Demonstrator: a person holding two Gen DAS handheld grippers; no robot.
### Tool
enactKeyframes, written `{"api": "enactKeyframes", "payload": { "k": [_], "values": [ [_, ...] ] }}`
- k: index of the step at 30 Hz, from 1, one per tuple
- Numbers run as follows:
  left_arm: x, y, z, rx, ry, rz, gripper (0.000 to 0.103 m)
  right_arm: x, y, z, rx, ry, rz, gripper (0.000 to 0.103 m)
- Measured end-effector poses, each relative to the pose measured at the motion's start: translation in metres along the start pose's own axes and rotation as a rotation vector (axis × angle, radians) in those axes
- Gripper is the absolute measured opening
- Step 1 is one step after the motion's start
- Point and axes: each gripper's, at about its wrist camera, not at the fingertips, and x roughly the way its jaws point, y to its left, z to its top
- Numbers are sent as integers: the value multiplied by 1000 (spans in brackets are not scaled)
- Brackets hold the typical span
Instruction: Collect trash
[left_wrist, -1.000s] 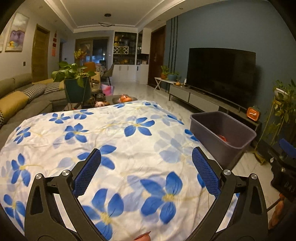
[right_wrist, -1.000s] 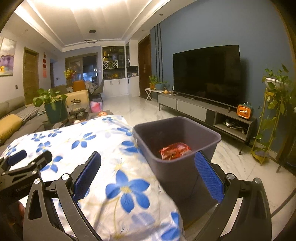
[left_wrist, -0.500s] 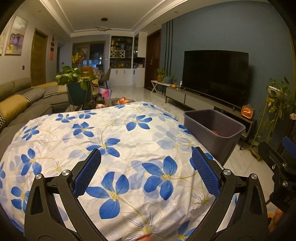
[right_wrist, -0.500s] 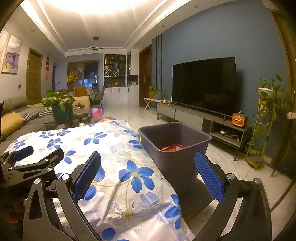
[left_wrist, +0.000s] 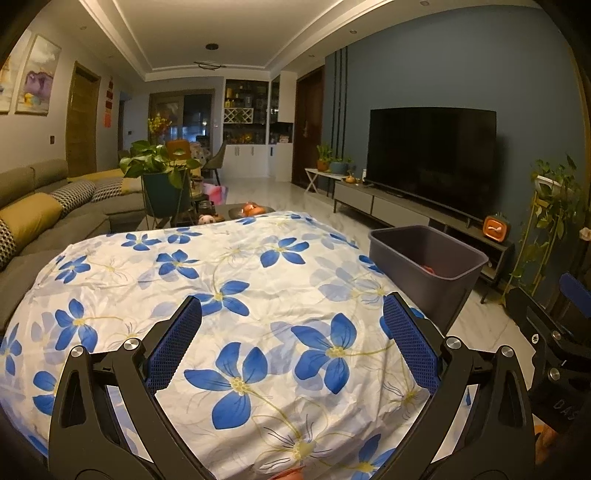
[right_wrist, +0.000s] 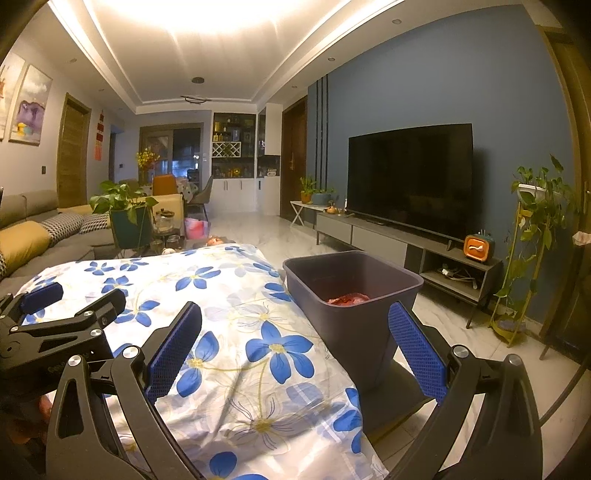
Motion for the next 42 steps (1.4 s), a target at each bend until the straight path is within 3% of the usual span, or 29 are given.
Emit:
{"api": "enactKeyframes", "payload": {
  "k": [42],
  "values": [
    [-6, 0, 2, 0, -16, 18, 97, 2, 2, -1, 5, 5, 1, 97]
  ]
}}
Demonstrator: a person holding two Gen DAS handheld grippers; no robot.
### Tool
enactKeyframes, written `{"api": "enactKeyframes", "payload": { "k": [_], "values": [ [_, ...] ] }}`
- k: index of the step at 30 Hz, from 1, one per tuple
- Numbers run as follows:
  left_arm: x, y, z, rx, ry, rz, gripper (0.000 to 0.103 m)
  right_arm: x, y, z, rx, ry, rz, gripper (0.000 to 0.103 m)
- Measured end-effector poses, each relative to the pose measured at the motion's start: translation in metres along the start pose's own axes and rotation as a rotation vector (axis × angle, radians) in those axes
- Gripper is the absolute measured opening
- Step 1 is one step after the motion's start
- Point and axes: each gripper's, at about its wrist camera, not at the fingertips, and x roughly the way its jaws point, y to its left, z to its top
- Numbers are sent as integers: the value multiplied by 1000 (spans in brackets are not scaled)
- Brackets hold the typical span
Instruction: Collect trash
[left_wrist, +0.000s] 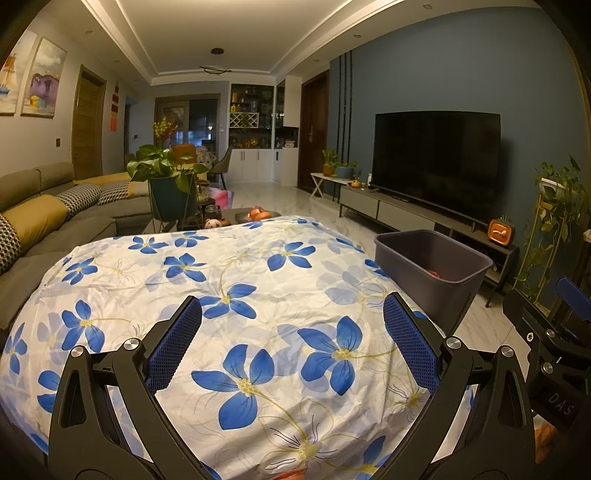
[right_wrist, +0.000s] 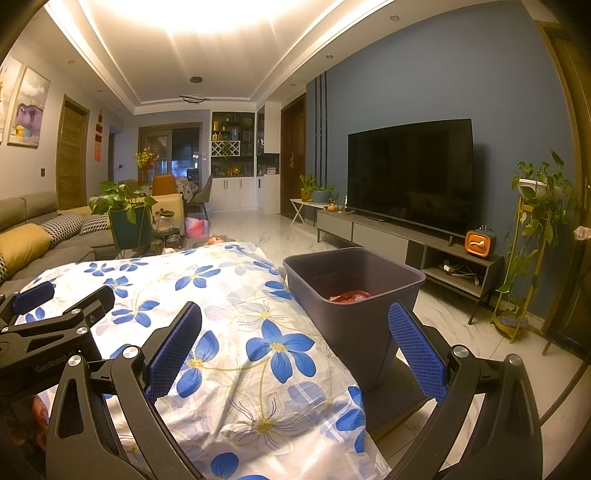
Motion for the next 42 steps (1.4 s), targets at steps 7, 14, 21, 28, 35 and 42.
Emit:
{"api": "enactKeyframes", "payload": {
  "k": [7, 14, 21, 28, 35, 42],
  "values": [
    [0, 0, 0, 0, 0, 1, 97, 1, 1, -1, 6, -2, -1, 97],
    [0, 0, 0, -1, -1, 0, 97, 0, 2, -2, 6, 0, 1, 97],
    [0, 1, 0, -1, -1, -1, 97, 0, 2, -2, 7, -1, 0, 97],
    [0, 0, 0, 0, 0, 1, 97, 0, 1, -2, 8, 1, 0, 97],
    [-1, 1, -1, 5, -9, 7, 96, 0, 2, -2, 9, 2, -1, 97],
    [1, -3, -4, 17, -4, 12, 87, 1, 2, -5, 10, 4, -1, 97]
  ]
}}
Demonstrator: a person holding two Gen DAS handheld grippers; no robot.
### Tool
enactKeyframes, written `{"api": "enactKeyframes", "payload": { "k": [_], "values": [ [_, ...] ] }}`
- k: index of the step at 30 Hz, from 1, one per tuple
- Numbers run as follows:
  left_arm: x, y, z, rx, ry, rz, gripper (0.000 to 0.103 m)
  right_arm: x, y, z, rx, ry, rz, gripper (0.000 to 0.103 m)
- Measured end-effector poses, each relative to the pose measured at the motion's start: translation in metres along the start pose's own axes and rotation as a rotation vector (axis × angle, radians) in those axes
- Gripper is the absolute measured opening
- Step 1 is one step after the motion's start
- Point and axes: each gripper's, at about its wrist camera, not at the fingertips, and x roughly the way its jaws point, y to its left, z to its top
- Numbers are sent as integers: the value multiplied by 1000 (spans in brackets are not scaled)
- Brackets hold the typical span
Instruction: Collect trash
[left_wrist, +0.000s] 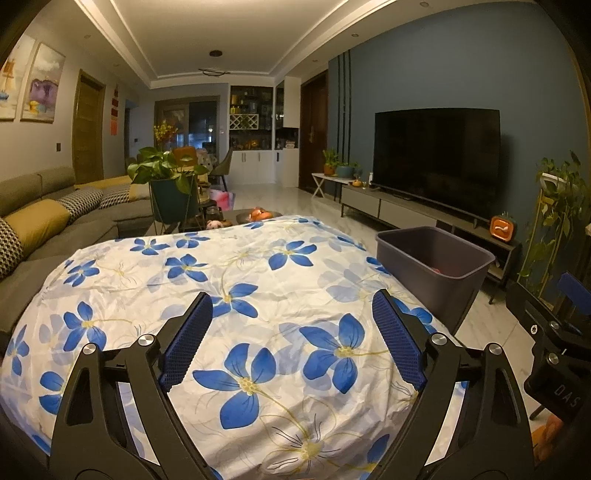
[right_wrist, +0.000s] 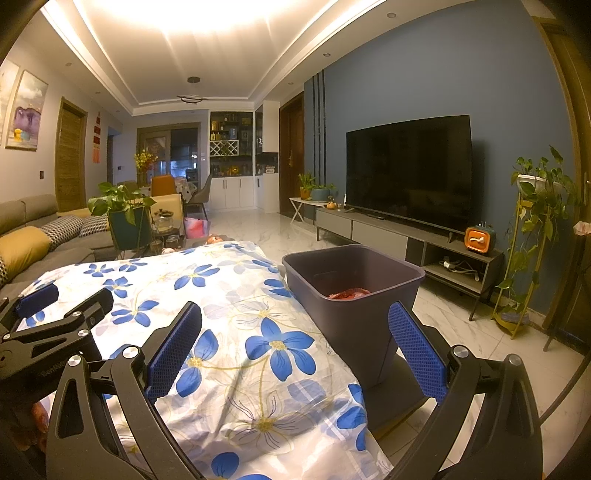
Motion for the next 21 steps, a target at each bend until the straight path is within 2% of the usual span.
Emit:
{"api": "enactKeyframes", "payload": {
  "k": [11, 15, 21],
  "values": [
    [1, -2, -1, 5, -3, 9, 87, 0, -1, 0, 14, -8, -2, 97],
    [1, -3, -1, 5, -2, 20, 92, -1, -4, 2, 22, -9, -1, 97],
    [-1, -4, 0, 15, -4, 21, 92, -1, -4, 2, 26, -11, -2, 97]
  ]
}}
